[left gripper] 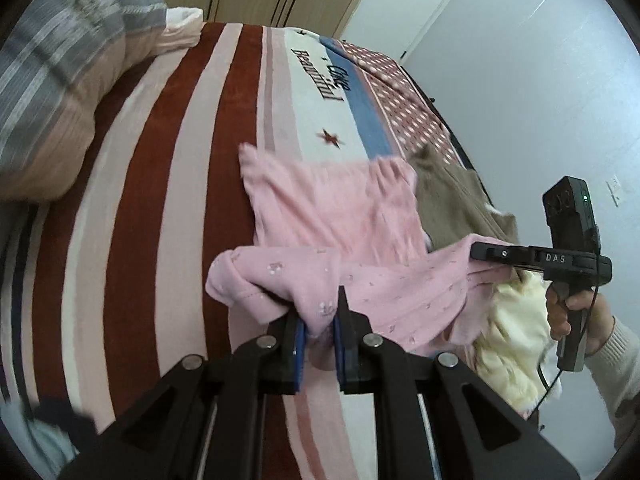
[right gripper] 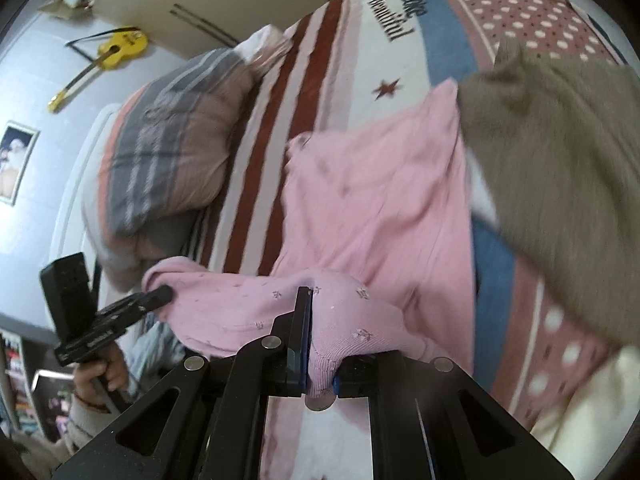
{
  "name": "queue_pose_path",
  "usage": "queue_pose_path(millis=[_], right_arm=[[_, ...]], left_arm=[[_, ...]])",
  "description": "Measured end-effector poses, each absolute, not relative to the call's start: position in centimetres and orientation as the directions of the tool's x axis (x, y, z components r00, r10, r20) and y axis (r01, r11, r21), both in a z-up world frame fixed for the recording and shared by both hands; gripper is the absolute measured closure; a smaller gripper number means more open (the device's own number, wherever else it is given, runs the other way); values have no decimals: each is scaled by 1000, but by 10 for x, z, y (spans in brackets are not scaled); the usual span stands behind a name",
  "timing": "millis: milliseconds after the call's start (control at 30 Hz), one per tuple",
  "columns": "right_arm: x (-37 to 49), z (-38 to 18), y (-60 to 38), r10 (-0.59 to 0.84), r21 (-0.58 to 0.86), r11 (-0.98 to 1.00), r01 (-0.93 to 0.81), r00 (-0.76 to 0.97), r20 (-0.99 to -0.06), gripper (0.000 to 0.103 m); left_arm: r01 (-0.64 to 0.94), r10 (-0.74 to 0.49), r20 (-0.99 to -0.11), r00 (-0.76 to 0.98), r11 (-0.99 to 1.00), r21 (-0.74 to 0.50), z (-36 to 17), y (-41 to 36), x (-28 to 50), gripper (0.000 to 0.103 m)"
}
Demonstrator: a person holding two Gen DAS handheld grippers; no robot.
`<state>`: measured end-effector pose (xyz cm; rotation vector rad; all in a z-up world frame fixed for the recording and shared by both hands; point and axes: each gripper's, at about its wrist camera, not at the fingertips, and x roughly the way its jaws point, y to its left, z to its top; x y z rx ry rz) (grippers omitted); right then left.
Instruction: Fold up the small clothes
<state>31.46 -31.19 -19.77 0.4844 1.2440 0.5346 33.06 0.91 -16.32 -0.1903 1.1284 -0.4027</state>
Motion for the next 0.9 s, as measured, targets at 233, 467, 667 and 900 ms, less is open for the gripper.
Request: queue_pose_path(millis=[233, 467, 667, 900], right_arm=[[406, -210, -323, 580, 579, 810, -94, 272, -768, 101], [468, -241, -329, 518, 529, 848, -37, 275, -810, 101], [491, -272, -326, 468, 481, 877, -4, 235, -852, 100], [497, -276, -325, 466, 475, 880, -15, 228, -855, 58]], left_arm=[[194, -365, -867, 339, 929, -315, -197, -1, 432, 94], [124, -328, -900, 287, 944, -305, -236, -8, 506, 94], [64, -311, -921, 235, 950, -305, -268, -9, 534, 91], [43, -264, -922, 282, 964, -263, -263, -8, 538, 41]])
